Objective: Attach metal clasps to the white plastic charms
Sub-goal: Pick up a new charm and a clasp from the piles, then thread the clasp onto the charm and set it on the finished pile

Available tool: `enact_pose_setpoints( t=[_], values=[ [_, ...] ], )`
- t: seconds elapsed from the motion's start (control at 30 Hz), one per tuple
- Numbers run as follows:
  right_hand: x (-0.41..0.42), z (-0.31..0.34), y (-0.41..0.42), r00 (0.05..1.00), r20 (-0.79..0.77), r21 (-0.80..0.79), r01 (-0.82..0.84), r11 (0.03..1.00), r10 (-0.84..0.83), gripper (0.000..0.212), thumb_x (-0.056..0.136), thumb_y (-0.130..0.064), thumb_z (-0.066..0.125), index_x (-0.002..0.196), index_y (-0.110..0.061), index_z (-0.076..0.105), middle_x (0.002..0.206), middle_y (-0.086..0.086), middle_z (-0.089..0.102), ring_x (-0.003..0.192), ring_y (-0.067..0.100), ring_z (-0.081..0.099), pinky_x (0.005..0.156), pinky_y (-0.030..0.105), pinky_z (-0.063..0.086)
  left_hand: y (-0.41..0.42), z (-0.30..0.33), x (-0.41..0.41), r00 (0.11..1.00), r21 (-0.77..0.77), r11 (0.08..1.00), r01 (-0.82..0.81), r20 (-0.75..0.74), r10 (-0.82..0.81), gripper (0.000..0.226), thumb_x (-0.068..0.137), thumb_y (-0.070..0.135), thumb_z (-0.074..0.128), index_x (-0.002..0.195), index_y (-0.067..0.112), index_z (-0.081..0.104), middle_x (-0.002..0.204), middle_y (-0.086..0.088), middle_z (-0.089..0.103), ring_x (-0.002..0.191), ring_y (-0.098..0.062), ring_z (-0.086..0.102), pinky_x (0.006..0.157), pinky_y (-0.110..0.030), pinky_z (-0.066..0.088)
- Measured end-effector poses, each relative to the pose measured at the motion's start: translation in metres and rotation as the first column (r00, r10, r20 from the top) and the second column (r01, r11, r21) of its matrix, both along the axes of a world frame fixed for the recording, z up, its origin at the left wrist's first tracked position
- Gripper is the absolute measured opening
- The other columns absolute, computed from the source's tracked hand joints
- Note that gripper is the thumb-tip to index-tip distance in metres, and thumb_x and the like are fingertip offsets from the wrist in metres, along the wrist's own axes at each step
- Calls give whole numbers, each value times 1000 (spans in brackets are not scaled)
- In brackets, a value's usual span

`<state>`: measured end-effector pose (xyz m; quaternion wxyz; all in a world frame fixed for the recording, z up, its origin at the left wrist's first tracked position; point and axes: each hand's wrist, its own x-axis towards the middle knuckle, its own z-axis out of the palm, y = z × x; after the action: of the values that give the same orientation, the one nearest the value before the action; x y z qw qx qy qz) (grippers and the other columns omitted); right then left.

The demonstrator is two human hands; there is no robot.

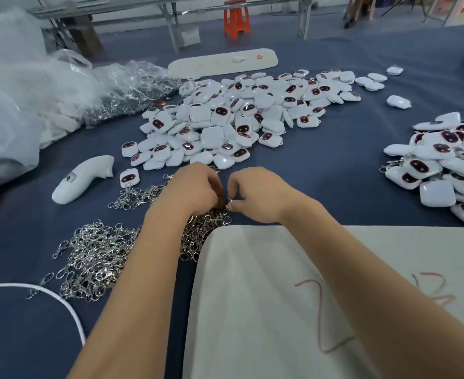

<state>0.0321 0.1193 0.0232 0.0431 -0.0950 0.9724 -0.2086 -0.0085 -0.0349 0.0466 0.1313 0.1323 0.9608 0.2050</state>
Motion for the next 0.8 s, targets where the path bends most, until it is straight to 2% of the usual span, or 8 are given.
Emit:
enact_pose_setpoints(
  t=[0.1, 0.2, 0.27, 0.37, 0.43, 0.5, 0.6, 0.8],
  values=[
    [1, -4, 3, 998, -24, -105, 49, 993, -51, 10, 95, -27, 73, 89, -19, 70, 77, -14, 55, 85, 17, 58, 71, 31, 43, -2, 1, 1, 999, 14, 999, -32, -27, 33, 23, 76, 18, 89, 69, 29, 70, 73, 10, 65, 69, -7, 59, 56, -23, 39],
    [3, -5, 12, 990, -38, -223, 128, 966, -139, 9, 95, -26, 73, 88, -20, 72, 85, -12, 65, 87, 13, 60, 75, 29, 46, -1, -1, 0, 993, 56, 996, -75, -88, 79, 21, 76, 19, 88, 75, 28, 69, 82, 9, 67, 82, -13, 64, 65, -25, 44],
    [5, -6, 23, 972, -49, -354, 198, 914, -230, 7, 93, -22, 74, 86, -21, 74, 84, -12, 69, 86, 10, 62, 75, 23, 46, 9, -3, 0, 982, 193, 978, -74, -155, 105, 12, 83, 18, 81, 80, 27, 72, 85, 9, 70, 82, -10, 64, 69, -24, 45],
    [12, -7, 45, 924, -61, -488, 301, 819, -377, 8, 89, -17, 77, 83, -22, 77, 70, -12, 70, 74, 5, 63, 61, 7, 41, 37, -9, 5, 992, 543, 832, -116, 17, 127, 18, 96, 25, 69, 84, 15, 78, 80, 3, 75, 72, -12, 66, 68, -26, 54],
    [19, -8, 60, 905, -114, -479, 312, 821, -410, 9, 88, -14, 77, 83, -21, 77, 69, -11, 69, 69, 7, 62, 59, 7, 40, 59, -17, 13, 976, 696, 692, -190, 210, 57, 21, 99, 21, 67, 86, 8, 78, 76, -4, 75, 67, -15, 66, 65, -26, 59],
    [28, -9, 75, 901, -190, -448, 274, 851, -390, 8, 88, -9, 77, 85, -17, 78, 70, -7, 71, 68, 9, 62, 60, 9, 41, 82, -25, 20, 958, 765, 592, -253, 282, 46, 14, 97, 10, 68, 86, 6, 76, 73, -8, 74, 63, -18, 65, 66, -27, 59],
    [40, -14, 95, 883, -252, -440, 259, 860, -395, 10, 88, -7, 75, 88, -15, 80, 71, -5, 74, 66, 7, 61, 61, 11, 40, 108, -36, 29, 944, 809, 487, -328, 305, 128, 13, 90, 3, 74, 79, 10, 75, 71, -9, 73, 58, -17, 60, 65, -30, 53],
    [53, -31, 104, 820, -308, -531, 273, 802, -482, 13, 88, -7, 74, 87, -19, 80, 67, -19, 68, 64, -4, 59, 61, 8, 39, 128, -48, 38, 961, 877, 419, -234, 145, 233, 13, 84, 6, 79, 78, 16, 76, 70, -6, 75, 64, -15, 69, 74, -35, 58]
  ],
)
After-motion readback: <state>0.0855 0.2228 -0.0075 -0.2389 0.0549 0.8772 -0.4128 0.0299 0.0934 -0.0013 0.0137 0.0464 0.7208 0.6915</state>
